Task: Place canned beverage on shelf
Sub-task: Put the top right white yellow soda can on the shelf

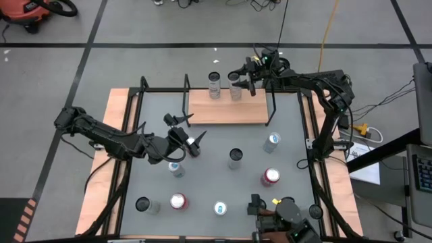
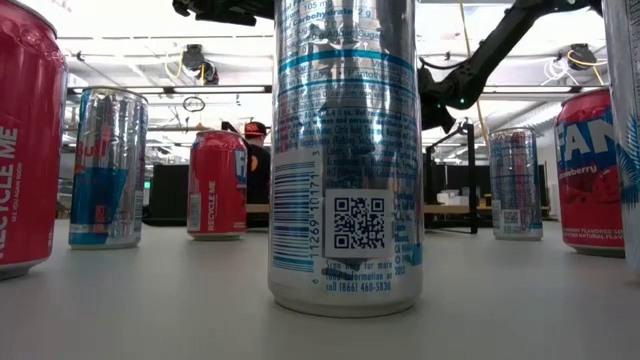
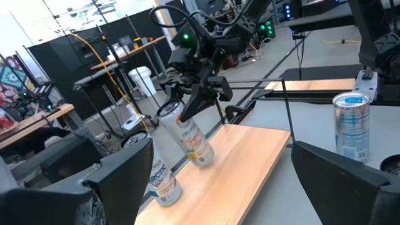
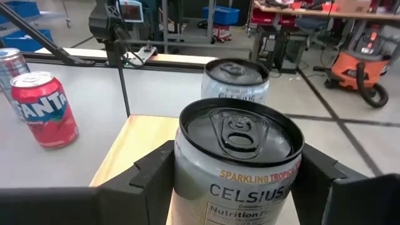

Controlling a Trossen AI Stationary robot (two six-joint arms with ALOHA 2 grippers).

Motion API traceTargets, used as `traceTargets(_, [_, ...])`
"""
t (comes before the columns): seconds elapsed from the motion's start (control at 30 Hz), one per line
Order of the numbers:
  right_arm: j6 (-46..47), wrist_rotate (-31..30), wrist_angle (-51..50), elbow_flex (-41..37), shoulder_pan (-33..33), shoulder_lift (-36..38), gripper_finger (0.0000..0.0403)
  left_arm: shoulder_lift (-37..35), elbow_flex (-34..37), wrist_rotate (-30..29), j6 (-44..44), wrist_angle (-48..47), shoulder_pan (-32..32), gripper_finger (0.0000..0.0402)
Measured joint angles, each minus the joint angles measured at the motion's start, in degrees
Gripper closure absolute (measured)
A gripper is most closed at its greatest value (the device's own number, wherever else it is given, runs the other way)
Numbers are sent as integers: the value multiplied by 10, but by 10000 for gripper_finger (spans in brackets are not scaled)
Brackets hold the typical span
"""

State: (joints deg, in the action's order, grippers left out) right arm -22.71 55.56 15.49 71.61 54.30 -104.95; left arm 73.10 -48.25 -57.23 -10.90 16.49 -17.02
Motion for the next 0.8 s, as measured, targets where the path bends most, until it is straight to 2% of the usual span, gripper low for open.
traceTargets(0.33, [-7, -3, -6, 0, 0, 0, 190, 0, 0, 0, -3, 0, 0, 26])
traceTargets(0.8, [-12, -48, -12, 0, -15, 0, 190, 0, 0, 16, -3, -4, 0, 26])
